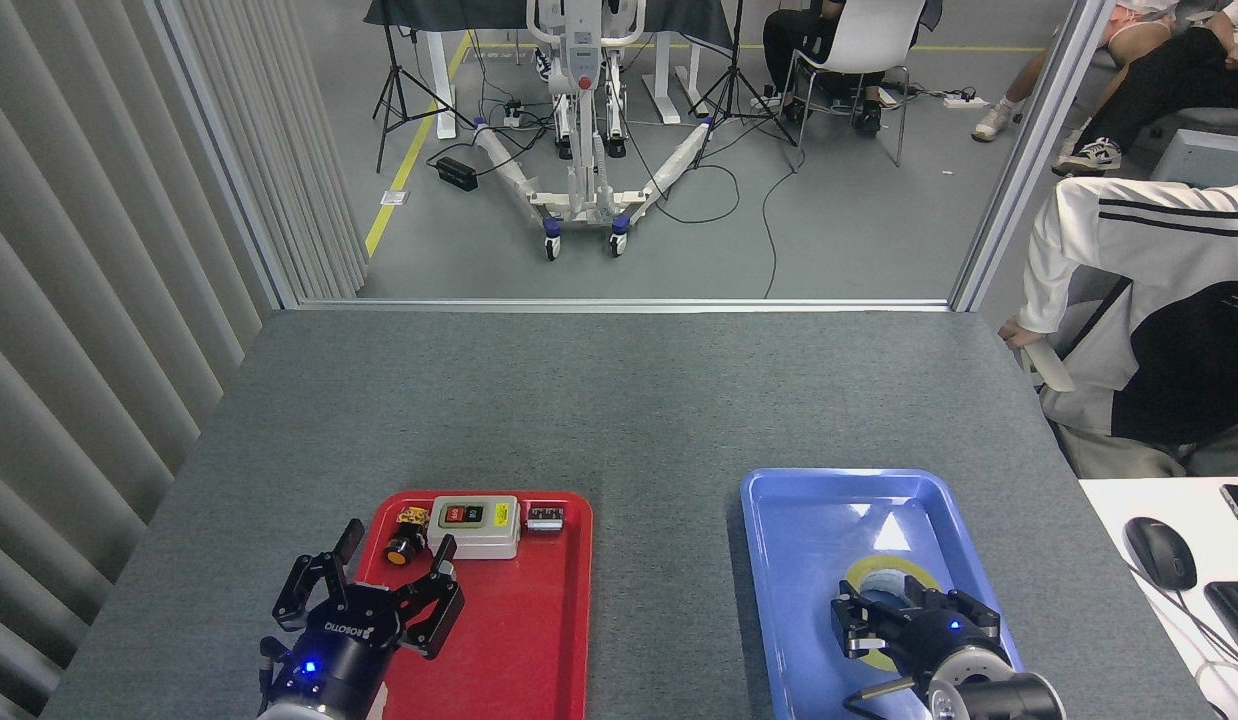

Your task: Place and move tape with both arms

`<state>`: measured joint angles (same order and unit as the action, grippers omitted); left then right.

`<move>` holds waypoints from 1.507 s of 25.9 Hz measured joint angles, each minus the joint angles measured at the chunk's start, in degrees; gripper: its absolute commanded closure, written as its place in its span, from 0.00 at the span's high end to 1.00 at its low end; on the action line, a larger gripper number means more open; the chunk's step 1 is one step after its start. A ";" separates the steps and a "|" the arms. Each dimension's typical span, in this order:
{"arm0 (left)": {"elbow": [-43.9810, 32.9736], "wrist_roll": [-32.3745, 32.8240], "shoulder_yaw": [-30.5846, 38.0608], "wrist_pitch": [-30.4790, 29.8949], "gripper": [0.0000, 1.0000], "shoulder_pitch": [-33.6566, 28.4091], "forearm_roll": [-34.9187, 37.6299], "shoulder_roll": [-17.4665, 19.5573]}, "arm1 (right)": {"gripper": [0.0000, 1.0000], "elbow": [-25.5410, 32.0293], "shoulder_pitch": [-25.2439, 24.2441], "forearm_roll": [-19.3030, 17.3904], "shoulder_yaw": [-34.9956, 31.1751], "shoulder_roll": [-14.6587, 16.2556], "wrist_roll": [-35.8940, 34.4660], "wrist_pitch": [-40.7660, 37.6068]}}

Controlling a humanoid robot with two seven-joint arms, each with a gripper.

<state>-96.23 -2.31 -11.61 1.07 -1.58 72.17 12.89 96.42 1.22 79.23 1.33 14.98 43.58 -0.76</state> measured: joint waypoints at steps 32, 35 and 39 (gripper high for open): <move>0.33 -6.08 4.30 2.45 1.00 -4.77 0.99 -1.37 | 1.00 -1.77 -7.07 2.43 -1.15 -2.79 -45.25 5.59; 0.24 -6.11 6.03 2.52 1.00 -4.84 0.94 -1.75 | 1.00 -1.98 -7.30 2.36 -1.09 -2.76 -45.26 5.22; 0.24 -6.50 8.60 2.87 1.00 -4.88 0.58 -2.14 | 1.00 -2.06 -7.57 2.33 -1.07 -2.76 -45.26 5.13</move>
<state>-95.99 -8.81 -3.01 3.94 -6.46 72.75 10.75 94.36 -6.35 81.57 0.26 12.22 -1.68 4.36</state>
